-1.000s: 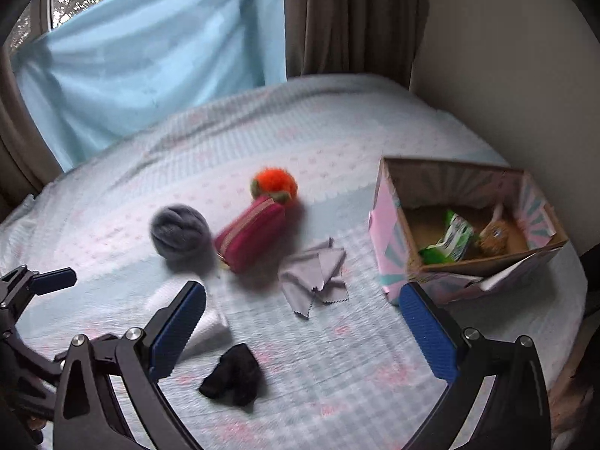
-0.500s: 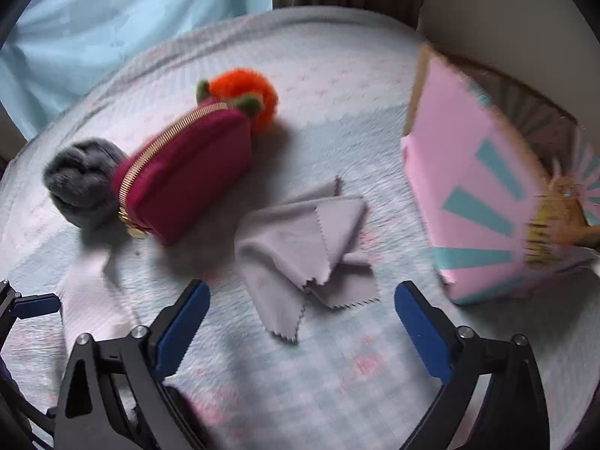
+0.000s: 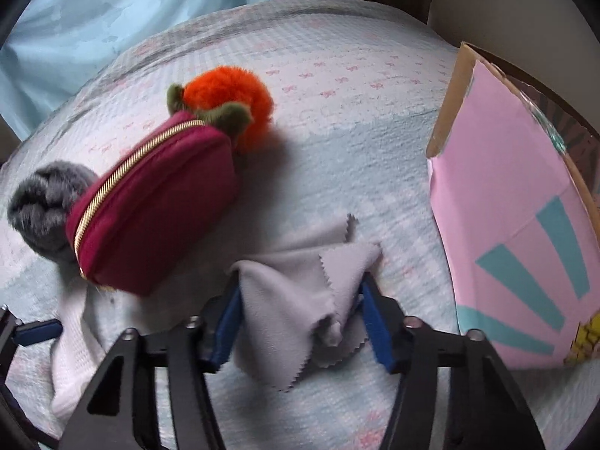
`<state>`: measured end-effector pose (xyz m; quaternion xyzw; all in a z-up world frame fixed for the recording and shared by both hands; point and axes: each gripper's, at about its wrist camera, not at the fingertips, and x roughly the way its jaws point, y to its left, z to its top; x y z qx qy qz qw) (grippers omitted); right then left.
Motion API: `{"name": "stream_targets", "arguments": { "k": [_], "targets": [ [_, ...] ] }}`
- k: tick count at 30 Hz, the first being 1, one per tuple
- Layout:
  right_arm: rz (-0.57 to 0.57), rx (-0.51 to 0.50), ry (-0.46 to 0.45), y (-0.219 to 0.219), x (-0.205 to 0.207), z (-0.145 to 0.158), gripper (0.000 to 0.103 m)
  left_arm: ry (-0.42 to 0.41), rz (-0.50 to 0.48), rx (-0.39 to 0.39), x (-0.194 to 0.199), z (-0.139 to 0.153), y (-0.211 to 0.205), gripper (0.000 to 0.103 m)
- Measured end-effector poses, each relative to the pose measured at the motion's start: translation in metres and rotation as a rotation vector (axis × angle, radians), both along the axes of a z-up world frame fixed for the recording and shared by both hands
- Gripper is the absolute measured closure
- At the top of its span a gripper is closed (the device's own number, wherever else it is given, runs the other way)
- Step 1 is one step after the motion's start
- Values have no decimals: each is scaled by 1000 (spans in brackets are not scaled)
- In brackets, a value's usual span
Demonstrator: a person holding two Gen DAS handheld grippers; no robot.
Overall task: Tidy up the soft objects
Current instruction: 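Grasp the white waffle cloth with the left tool while the right tool grasps the grey cloth, then carry the white cloth and grey cloth over the box with both tools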
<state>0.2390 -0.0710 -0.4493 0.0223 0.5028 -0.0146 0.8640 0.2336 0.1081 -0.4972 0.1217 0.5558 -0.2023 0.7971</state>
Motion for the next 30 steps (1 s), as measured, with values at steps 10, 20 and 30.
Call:
{"name": "stream_targets", "arguments": {
  "k": [10,20,30],
  "targets": [
    [32,25,-4,8,-1,6,85,-15,7,-6,6,12,2,85],
    [15,57,-43,9,-20,50,85,-59,44,-37,-5,59,7,89],
    [-44,77,-154,-3,-57,163,85,-127,71,-85,-30,161,1,89]
  ]
}}
